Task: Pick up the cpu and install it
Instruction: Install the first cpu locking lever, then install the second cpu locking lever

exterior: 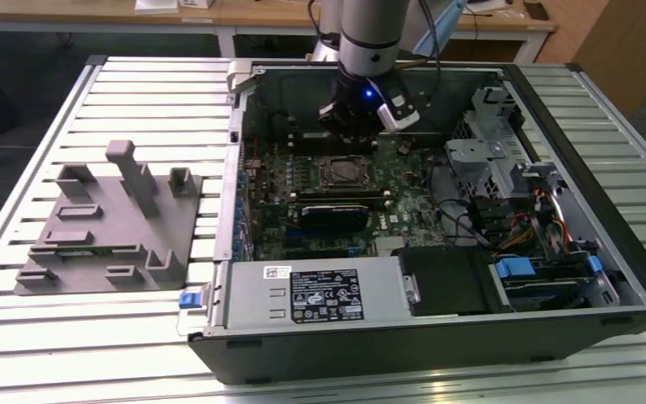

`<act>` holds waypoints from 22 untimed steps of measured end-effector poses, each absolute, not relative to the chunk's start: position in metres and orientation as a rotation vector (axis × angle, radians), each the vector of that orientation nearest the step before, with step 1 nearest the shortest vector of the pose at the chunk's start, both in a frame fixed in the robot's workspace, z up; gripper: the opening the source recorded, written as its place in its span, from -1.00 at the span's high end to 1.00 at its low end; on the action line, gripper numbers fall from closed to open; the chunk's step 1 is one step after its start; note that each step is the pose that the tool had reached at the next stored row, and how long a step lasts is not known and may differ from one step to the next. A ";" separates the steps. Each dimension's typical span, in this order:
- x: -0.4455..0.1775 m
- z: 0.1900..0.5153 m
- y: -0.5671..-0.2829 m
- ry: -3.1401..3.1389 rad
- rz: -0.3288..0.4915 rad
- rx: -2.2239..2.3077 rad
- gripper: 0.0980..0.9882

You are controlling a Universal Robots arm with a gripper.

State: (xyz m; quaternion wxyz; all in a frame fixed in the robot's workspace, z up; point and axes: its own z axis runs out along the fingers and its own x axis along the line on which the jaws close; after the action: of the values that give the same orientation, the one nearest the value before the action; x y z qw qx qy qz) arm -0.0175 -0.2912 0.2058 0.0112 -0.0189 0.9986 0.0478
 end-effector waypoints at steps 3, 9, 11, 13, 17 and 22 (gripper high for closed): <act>-0.017 0.206 -0.293 3.115 0.149 -0.059 0.98; -0.017 0.206 -0.295 3.115 0.149 -0.059 0.98; -0.017 0.206 -0.295 3.115 0.149 -0.059 0.98; -0.017 0.206 -0.296 3.115 0.149 -0.059 0.98; -0.017 0.206 -0.297 3.115 0.149 -0.059 0.98; -0.017 0.206 -0.299 3.115 0.149 -0.059 0.98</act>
State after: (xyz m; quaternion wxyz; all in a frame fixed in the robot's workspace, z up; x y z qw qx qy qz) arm -0.0170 -0.2989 0.2058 0.0113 -0.0189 0.9986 0.0478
